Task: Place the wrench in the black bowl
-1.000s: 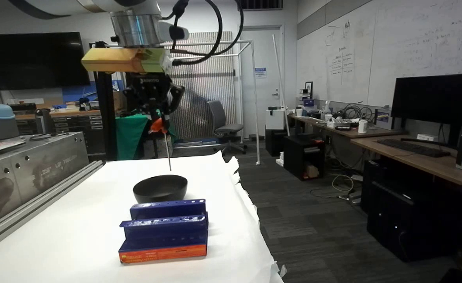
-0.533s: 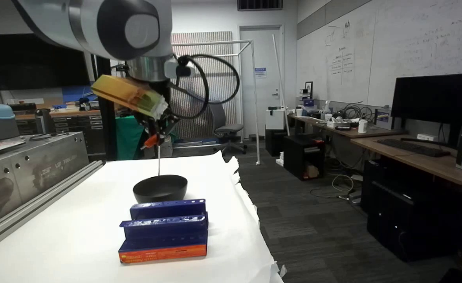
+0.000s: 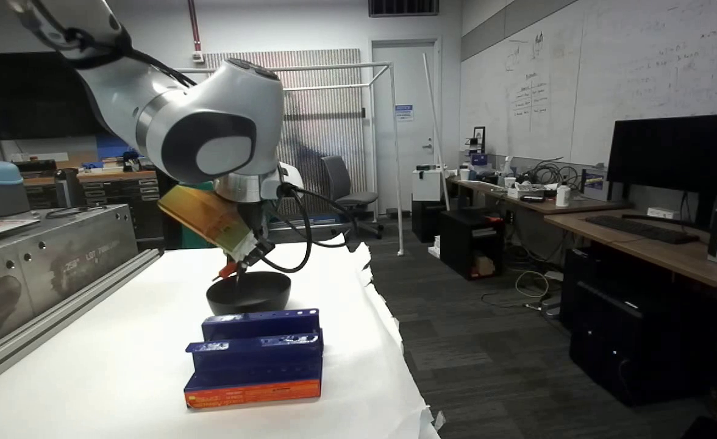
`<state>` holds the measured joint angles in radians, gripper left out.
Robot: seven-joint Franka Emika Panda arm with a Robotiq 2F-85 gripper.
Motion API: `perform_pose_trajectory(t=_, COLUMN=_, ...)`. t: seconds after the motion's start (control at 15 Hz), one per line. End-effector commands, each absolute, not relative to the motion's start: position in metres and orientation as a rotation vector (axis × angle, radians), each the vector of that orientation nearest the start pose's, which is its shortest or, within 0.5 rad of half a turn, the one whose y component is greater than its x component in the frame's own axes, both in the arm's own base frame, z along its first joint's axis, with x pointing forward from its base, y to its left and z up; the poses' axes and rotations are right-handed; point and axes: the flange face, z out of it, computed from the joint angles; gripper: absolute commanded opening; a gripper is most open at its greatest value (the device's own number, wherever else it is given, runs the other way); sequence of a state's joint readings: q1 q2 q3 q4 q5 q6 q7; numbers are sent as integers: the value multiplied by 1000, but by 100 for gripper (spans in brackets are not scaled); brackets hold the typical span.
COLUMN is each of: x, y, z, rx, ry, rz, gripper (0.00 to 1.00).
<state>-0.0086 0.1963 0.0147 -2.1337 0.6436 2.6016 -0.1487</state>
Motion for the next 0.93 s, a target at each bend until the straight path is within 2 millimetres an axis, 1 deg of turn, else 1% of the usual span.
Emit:
perform_pose_trajectory(t=0.0, x=612, y=-10, z=330, rx=-2644, ry=482, rz=-404, gripper=5)
perform_pose_trajectory(t=0.07, x=615, y=-11, z=326, rx=-2641, ry=484, rz=-397, gripper=46)
perform_pose_trajectory(t=0.13, x=618, y=-12, z=324, rx=-2637, ry=488, rz=-391, gripper=47)
perform_pose_trajectory(t=0.2, x=621, y=-13, z=322, rx=-2635, ry=490, rz=-389, gripper=52)
perform_pose_trajectory(t=0.27, x=623, y=-14, z=322, rx=-2630, ry=492, rz=-385, gripper=61)
perform_pose_trajectory(t=0.33, x=626, y=-15, z=324, rx=-2626, ry=491, rz=-384, gripper=68)
perform_pose_trajectory(t=0.4, x=627, y=-15, z=325, rx=-2622, ry=490, rz=-383, gripper=77)
perform_pose_trajectory(t=0.6, x=627, y=-12, z=342, rx=-2606, ry=474, rz=-349, gripper=98)
perform_pose_trajectory(t=0.67, x=626, y=-11, z=348, rx=-2602, ry=467, rz=-335, gripper=100)
perform_pose_trajectory(t=0.87, x=613, y=-3, z=377, rx=-2602, ry=451, rz=-245, gripper=100)
